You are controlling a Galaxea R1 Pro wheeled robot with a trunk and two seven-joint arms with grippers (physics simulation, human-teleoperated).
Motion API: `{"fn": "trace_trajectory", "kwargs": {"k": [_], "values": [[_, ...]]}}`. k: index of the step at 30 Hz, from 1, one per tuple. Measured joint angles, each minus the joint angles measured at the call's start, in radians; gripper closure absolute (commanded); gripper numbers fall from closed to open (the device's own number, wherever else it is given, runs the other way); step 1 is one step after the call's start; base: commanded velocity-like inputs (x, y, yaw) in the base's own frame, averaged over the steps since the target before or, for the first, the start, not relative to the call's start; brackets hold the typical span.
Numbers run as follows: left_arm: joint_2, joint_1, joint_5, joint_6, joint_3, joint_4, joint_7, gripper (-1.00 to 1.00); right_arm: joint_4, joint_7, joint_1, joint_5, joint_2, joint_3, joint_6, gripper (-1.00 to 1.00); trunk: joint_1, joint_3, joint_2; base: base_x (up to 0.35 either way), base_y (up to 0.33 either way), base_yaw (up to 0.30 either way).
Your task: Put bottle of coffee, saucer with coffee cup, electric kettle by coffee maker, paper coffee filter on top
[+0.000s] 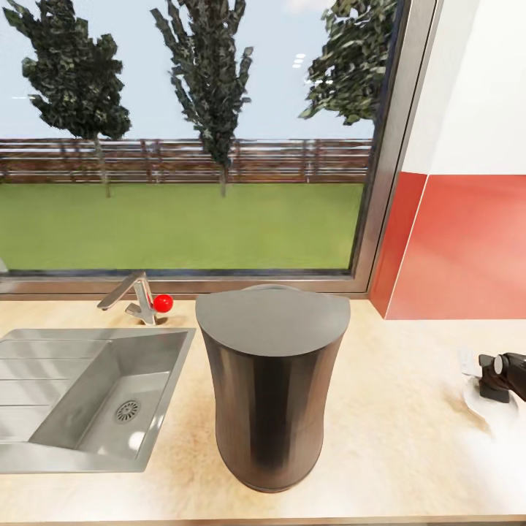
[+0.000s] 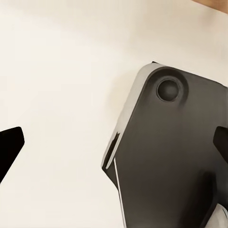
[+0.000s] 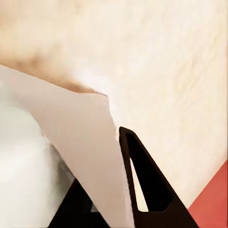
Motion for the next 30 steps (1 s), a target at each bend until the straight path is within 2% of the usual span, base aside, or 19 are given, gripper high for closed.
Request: {"fn": "trace_trajectory", "kwargs": {"k": [7, 16, 25, 30], "values": [[0.0, 0.0, 0.0, 0.0, 0.0, 0.0, 0.0, -1.0, -0.001, -0.002, 0.0, -0.024, 0.0, -0.002, 0.0, 1.0, 0.0, 0.0, 0.0, 0.0, 0.0, 0.0], [0.001, 0.0, -0.003, -0.005, 0.001, -0.003, -0.001, -1.0, -0.001, -0.009, 0.0, -0.023, 0.005, 0.001, 0.008, 1.0, 0.0, 0.0, 0.0, 0.0, 0.0, 0.0], [0.001, 0.0, -0.002, -0.004, 0.004, -0.003, 0.0, -1.0, -0.006, -0.009, 0.0, -0.026, 0.005, -0.005, 0.005, 1.0, -0.034, 0.028, 0.063, 0.0, 0.0, 0.0], [-0.001, 0.0, -0.001, -0.002, 0.003, -0.003, 0.0, -1.0, -0.015, 0.005, 0.0, -0.083, 0.002, -0.048, 0.003, 1.0, -0.054, 0.044, 0.098, 0.0, 0.0, 0.0]]}}
